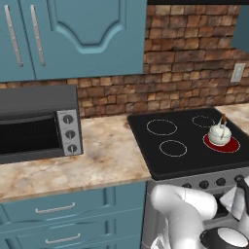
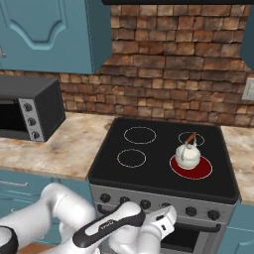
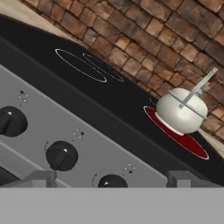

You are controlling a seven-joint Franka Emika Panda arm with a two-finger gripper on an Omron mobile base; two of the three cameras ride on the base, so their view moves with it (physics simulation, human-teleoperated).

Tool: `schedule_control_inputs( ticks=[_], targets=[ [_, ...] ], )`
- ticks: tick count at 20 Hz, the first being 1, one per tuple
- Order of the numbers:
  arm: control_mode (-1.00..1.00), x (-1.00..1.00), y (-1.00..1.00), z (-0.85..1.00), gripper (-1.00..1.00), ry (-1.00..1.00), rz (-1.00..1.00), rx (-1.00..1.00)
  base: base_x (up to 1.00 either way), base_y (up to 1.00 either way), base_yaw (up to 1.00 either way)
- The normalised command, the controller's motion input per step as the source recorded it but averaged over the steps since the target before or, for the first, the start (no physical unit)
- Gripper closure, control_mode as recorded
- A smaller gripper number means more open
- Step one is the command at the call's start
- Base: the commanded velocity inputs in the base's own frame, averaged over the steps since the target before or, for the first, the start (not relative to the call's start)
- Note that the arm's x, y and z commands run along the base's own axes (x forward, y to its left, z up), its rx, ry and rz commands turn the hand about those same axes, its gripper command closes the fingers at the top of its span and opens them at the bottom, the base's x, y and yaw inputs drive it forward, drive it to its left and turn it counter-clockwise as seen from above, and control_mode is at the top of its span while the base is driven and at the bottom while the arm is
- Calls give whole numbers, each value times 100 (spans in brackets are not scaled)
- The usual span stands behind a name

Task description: The kettle is done boiling. Turn off the stove, then wait for 300 timesteps before moving the kettle to the dining table.

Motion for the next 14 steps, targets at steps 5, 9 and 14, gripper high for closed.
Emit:
schedule_control_inputs(
  ticks=[5,9,14],
  targets=[
    [-100,17,-13,-20,-100,0,0,0,0,0,0],
    [-100,14,-22,-25,-100,0,0,-1,0,0,0],
    [-100,11,-21,-26,-100,0,0,0,0,0,0]
  ],
)
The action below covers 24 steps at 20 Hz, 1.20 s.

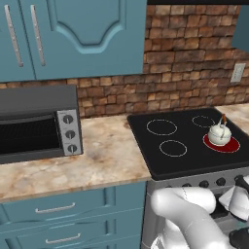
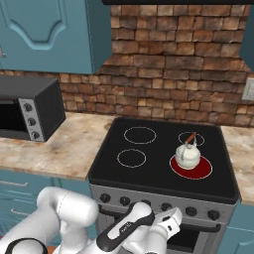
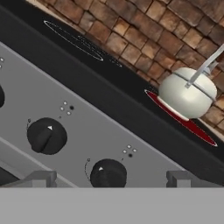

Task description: The kettle is done boiling. Turn off the stove, then wait for 300 timesteps before moving the kettle to the dining table.

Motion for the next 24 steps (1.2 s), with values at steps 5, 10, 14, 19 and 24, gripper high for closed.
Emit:
schedule_control_inputs(
  ticks=[5,10,14,19,24],
  targets=[
    [-100,13,-2,-13,-100,0,1,0,0,0,0],
    [-100,10,0,-15,-100,0,1,0,0,0,0],
    [-100,11,0,-9,-100,0,0,0,0,0,0],
    [-100,13,-5,-8,-100,0,0,0,0,0,0],
    [-100,12,-8,-11,-100,0,0,0,0,0,0]
  ],
)
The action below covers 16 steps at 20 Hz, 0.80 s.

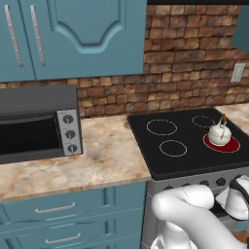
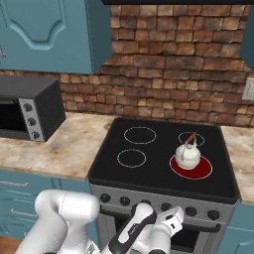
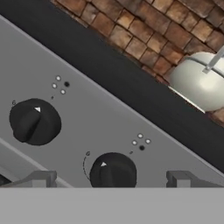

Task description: The kettle is done boiling. Turn off the stove, then wait for 300 timesteps before moving the kettle to the dining table.

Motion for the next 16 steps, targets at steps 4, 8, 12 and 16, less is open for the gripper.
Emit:
schedule_control_inputs(
  ticks=[4,8,12,16],
  targets=[
    [-100,11,-10,-13,-100,0,0,0,0,0,0],
    [-100,12,-7,-10,-100,0,0,0,0,0,0],
    [-100,11,0,-12,-100,0,0,0,0,0,0],
    [-100,9,0,-5,-100,0,0,0,0,0,0]
  ],
)
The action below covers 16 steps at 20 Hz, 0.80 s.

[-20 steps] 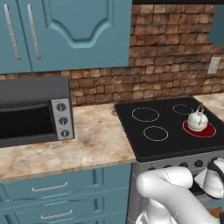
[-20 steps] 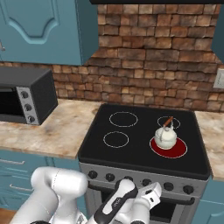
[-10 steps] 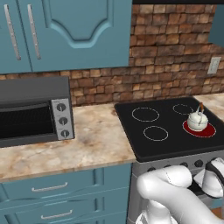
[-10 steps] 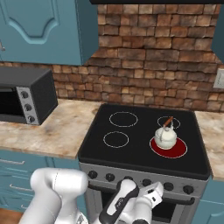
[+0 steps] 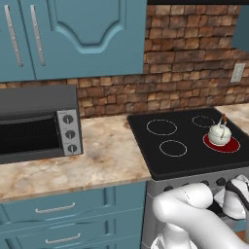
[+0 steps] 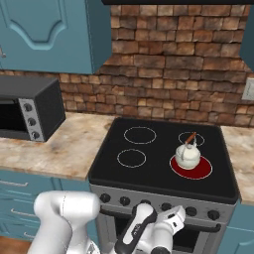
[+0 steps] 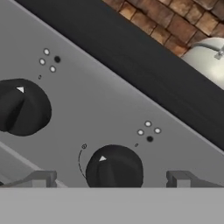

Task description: The kettle is done boiling. Turn off the stove, then wait for 300 timesteps before moving the kettle to the dining table.

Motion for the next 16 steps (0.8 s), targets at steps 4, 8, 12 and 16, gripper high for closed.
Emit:
schedule_control_inputs(
  ticks=[4,8,12,16],
  targets=[
    [-100,14,0,-8,-100,0,0,0,0,0,0],
    [-100,17,0,-11,-100,0,0,0,0,0,0],
    [-100,16,-2,-15,-100,0,0,0,0,0,0],
    [-100,17,-4,-12,-100,0,0,0,0,0,0]
  ],
)
